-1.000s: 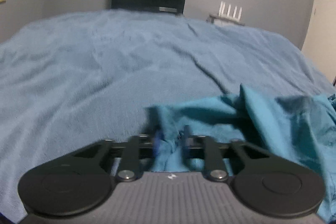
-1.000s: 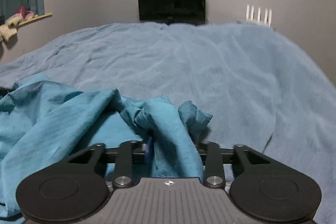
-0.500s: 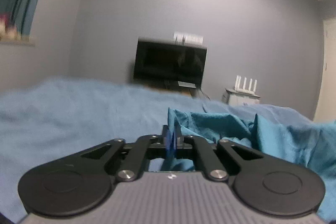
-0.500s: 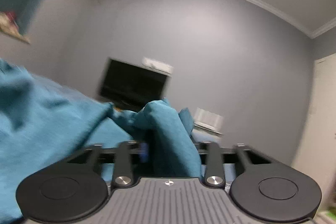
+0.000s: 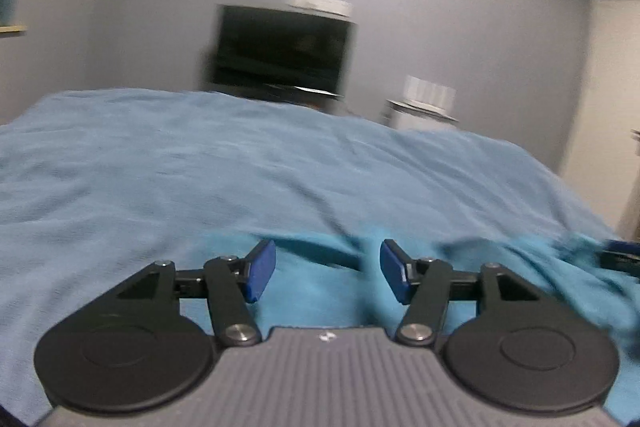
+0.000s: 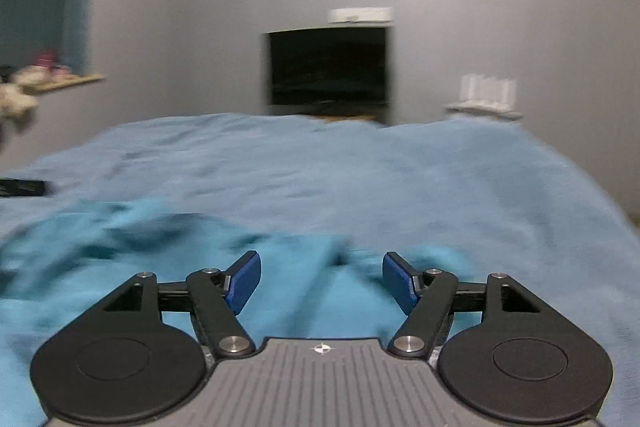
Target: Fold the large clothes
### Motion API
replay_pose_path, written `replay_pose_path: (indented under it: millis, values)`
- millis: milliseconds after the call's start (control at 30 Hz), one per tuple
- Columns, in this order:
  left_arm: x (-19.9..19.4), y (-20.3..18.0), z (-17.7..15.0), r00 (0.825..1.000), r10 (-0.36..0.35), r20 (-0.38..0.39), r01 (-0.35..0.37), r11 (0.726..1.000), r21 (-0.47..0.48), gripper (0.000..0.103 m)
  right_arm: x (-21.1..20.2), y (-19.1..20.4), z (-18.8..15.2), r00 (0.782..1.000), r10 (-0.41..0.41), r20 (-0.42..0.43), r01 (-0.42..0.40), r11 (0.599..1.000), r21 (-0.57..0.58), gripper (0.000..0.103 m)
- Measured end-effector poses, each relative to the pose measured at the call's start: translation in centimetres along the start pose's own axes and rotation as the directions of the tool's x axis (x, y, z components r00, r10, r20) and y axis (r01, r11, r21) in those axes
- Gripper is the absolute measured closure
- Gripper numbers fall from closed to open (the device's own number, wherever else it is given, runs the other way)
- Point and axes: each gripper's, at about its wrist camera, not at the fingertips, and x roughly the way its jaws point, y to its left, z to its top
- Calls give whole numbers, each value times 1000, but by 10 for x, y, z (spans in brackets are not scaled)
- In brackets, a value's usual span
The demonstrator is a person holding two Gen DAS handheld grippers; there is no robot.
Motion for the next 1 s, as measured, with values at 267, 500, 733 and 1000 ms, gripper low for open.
replay_pose_path:
  millis: [267, 500, 733, 1000]
  values:
    - [-20, -102, -27, 925, -315, -211, 341, 935, 99, 47, -23, 80, -30, 964, 181, -196, -204, 973, -105, 44]
    - [-20, -125, -95, 886, -242, -395, 299, 950, 90, 47, -25, 92, -73, 953, 106, -283, -131, 989, -69, 49]
    - [-32, -145, -113, 923, -141, -359, 199, 971, 129, 44, -37, 101, -85, 973, 37, -230, -55, 996, -73, 40]
    - [-51, -140, -118, 935, -91, -342, 136, 984, 111, 44, -115, 69, -79, 973, -56, -224, 85, 989, 122, 41]
